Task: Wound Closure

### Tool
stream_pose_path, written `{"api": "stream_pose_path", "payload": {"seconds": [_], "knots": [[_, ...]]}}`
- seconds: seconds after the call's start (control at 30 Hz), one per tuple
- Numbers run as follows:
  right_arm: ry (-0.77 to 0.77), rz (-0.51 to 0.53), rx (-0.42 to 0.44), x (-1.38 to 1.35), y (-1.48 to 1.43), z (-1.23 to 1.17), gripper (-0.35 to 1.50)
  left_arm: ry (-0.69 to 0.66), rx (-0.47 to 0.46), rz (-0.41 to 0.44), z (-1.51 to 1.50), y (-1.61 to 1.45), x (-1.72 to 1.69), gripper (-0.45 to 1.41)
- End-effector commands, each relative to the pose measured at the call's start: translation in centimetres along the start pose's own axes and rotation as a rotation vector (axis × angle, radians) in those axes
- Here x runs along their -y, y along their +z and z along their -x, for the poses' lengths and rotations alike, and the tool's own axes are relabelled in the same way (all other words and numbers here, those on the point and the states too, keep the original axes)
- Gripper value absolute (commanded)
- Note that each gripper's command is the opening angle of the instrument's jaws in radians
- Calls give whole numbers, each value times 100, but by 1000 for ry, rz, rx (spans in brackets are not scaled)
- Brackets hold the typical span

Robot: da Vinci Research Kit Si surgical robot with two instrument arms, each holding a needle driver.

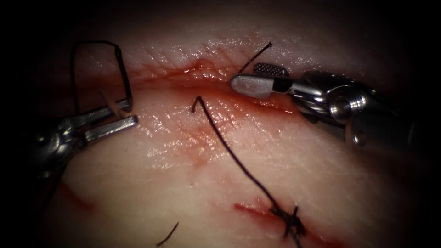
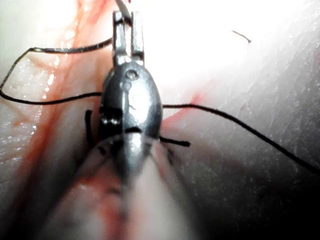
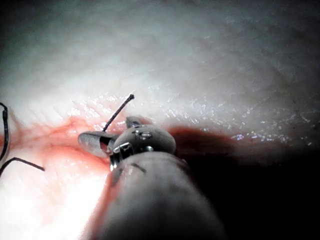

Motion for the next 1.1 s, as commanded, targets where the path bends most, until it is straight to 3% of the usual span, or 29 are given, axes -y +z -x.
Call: {"api": "stream_pose_path", "payload": {"seconds": [0.03,0.2,0.27,0.3,0.33,0.37,0.57,0.87,1.1], "knots": [[3,-1,-14,2,16,-7,111,0,-1,0,6,6,-2,-45],[8,2,-40,6,30,-12,106,1,-1,1,6,6,-2,-45],[17,4,-41,8,32,-13,83,1,-1,2,7,5,-2,-45],[6,0,-42,8,31,-14,56,1,-1,2,7,4,-2,-45],[-21,17,-38,8,30,-15,-10,1,-2,2,7,4,-2,-45],[-30,32,-39,8,27,-16,-35,2,-2,3,7,3,-2,-45],[-54,85,-57,9,18,-26,-35,3,-2,3,8,3,-2,-45],[-96,79,-102,28,6,-56,-35,2,1,11,8,2,0,-45],[-124,73,-109,36,2,-63,-35,71,40,-21,-7,-4,27,-45]]}}
